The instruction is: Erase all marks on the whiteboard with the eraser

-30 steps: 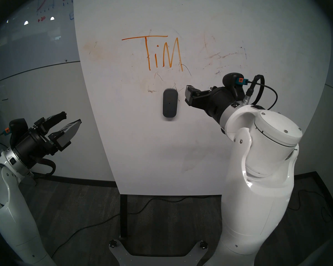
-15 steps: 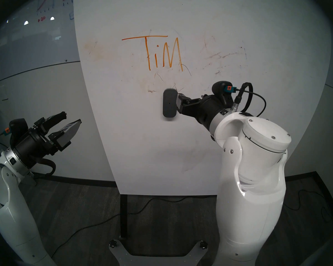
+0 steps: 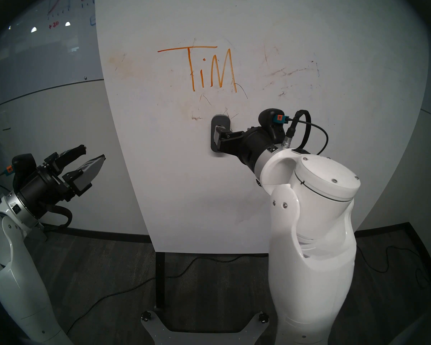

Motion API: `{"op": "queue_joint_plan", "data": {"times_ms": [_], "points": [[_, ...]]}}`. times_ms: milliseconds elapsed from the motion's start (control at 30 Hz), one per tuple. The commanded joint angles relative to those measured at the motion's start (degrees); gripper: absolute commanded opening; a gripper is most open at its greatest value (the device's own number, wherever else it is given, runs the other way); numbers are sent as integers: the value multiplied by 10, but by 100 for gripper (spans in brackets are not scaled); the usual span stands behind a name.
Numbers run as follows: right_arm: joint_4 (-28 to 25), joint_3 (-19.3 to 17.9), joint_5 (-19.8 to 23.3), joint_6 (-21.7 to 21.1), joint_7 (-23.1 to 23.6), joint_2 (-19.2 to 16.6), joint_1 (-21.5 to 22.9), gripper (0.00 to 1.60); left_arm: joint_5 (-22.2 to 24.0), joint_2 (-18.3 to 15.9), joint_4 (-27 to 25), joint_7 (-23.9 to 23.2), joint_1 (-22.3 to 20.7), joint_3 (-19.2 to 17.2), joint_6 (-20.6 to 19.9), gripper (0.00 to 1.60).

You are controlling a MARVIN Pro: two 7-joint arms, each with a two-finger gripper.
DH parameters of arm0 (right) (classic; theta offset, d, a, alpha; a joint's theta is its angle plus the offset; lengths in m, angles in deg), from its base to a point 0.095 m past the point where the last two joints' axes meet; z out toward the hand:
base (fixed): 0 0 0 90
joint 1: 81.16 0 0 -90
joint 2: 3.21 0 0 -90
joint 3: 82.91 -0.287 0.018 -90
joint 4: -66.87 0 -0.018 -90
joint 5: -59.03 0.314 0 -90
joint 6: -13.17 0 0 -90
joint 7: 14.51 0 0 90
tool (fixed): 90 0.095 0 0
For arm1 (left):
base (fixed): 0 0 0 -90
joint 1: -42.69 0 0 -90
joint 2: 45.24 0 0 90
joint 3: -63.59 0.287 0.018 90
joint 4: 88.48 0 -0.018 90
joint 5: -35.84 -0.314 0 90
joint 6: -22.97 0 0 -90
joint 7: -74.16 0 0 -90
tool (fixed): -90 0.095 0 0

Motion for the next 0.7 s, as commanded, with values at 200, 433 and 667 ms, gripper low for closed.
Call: {"op": "queue_joint_plan", "data": {"times_ms": [200, 433, 667], "points": [[-3, 51, 59, 1, -81, 0, 3, 160, 1, -1, -6, 0, 0, 0, 0, 160], [1, 74, 77, 1, -124, -1, 5, 160, 1, -1, -6, 0, 0, 0, 0, 160], [9, 99, 95, 1, -169, -1, 11, 160, 1, -1, -6, 0, 0, 0, 0, 160]]}}
